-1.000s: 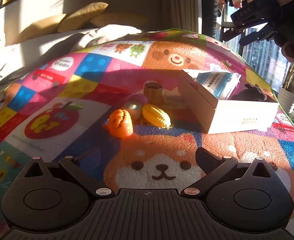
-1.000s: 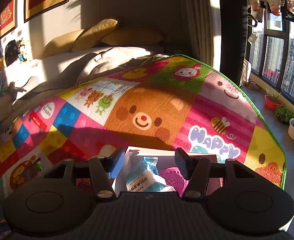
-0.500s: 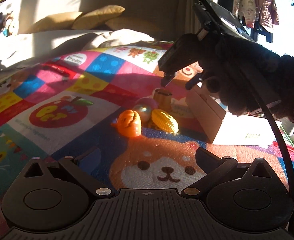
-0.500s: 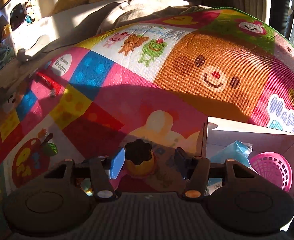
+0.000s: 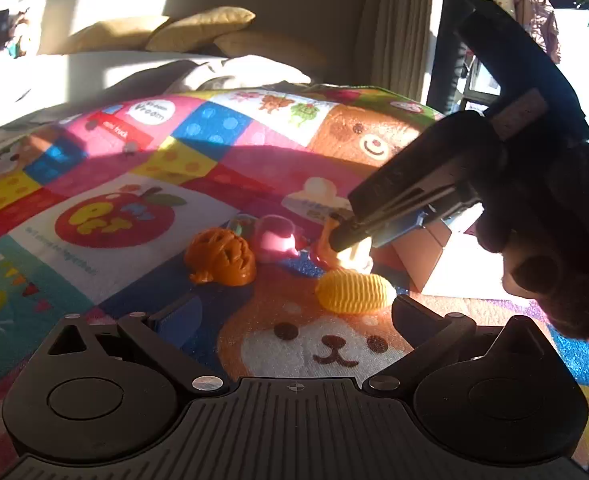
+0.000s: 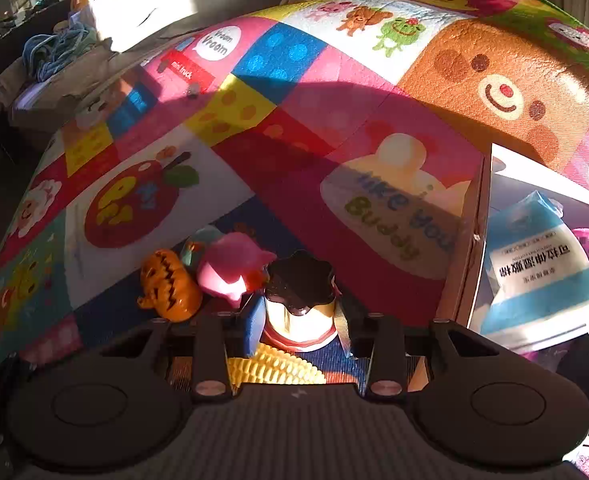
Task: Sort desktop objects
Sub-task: 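Grasp the brown-topped pudding cup with the right tool and lift it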
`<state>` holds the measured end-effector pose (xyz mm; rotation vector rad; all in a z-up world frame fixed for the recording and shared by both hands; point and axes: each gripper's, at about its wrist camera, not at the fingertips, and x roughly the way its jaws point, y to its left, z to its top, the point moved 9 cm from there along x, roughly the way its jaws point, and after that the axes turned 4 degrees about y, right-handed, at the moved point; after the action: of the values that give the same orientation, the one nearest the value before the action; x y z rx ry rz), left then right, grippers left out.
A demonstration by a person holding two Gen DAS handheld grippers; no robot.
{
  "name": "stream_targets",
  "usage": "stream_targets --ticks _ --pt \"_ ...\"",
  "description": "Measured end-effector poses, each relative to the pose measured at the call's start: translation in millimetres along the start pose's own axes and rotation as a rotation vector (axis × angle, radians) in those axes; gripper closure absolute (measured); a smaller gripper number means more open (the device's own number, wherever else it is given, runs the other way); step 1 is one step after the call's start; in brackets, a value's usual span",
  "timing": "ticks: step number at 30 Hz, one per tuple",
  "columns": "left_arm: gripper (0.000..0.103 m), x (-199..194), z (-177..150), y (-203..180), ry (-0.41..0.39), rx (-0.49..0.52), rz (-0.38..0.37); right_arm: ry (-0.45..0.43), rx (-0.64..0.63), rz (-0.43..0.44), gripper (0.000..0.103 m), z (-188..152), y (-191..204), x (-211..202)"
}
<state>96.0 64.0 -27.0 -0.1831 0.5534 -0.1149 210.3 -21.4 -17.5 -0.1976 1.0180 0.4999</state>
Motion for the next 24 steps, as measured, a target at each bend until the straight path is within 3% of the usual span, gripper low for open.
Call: stream_targets --ticks 5,8,13,15,19,22,24 --pt "0.000 -3 -1 -5 -0.005 0.015 -0.032 -0.074 0.012 0.028 0.066 -57 -12 -68" --pt "0.000 -3 -2 -8 0.006 0.023 -0.067 -0.142 0.044 -0.043 0.065 -90 -37 -99" --pt "0.000 -2 -4 -15 0.018 0.070 -0.071 -0.118 0.189 -0.142 0.065 -151 -86 -106" --pt "0.000 -2 -6 -19 0.026 0.092 -0.061 -0.131 0.238 -0.182 0.059 -170 -103 -107" --pt "0.000 -3 -11 -22 0.065 0.109 -0.048 -0.194 0.281 -0.239 0.032 -187 -117 -113" --pt "0.000 -5 -9 -18 0.065 0.094 -0.029 -0.227 0.291 -0.236 0.026 -193 -116 -113" --pt "0.000 -4 2 -14 0.030 0.146 0.028 -0.245 0.280 -0.244 0.023 -196 -111 -111"
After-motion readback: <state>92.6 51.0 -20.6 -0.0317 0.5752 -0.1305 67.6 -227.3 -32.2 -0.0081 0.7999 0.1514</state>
